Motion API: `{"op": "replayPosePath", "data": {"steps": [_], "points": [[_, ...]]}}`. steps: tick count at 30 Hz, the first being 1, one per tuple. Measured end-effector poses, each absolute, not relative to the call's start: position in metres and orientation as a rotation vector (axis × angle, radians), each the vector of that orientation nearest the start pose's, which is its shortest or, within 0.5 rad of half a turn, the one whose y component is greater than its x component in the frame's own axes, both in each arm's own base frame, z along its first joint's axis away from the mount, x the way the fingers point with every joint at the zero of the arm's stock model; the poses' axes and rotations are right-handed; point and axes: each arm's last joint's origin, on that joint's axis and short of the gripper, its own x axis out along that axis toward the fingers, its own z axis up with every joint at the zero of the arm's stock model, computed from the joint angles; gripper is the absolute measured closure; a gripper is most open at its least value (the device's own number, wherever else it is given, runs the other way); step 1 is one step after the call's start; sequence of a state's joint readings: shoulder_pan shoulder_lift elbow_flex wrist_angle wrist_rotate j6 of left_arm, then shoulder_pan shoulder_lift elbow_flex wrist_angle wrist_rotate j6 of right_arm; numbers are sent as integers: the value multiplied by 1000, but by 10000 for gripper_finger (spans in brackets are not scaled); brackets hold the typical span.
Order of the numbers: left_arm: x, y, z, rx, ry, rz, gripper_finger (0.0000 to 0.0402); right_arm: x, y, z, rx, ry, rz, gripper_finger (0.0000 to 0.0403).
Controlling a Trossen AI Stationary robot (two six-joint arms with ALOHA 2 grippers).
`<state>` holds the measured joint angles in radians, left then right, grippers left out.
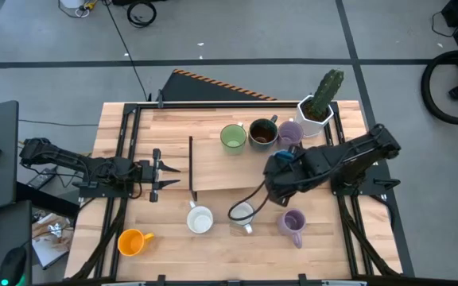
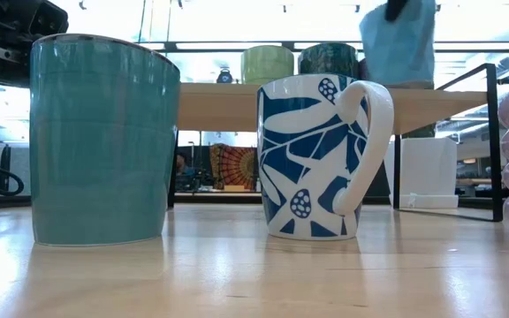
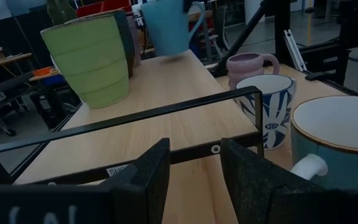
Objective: Place coffee mugs
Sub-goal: Put the blue mug on the shelf aligned with the other purple mug on the shelf
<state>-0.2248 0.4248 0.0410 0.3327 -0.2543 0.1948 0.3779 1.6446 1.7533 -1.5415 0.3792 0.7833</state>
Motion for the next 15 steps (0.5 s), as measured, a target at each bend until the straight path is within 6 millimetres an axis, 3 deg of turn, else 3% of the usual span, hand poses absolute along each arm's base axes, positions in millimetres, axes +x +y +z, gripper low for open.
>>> {"op": "replayPosePath", "data": {"steps": [7, 15], "points": [[123, -21, 171, 207, 53, 24, 253, 248, 87, 344, 174, 1180, -480, 365], [123, -21, 171, 207, 53, 24, 253, 239, 82, 342, 181, 1164, -451, 363]]}}
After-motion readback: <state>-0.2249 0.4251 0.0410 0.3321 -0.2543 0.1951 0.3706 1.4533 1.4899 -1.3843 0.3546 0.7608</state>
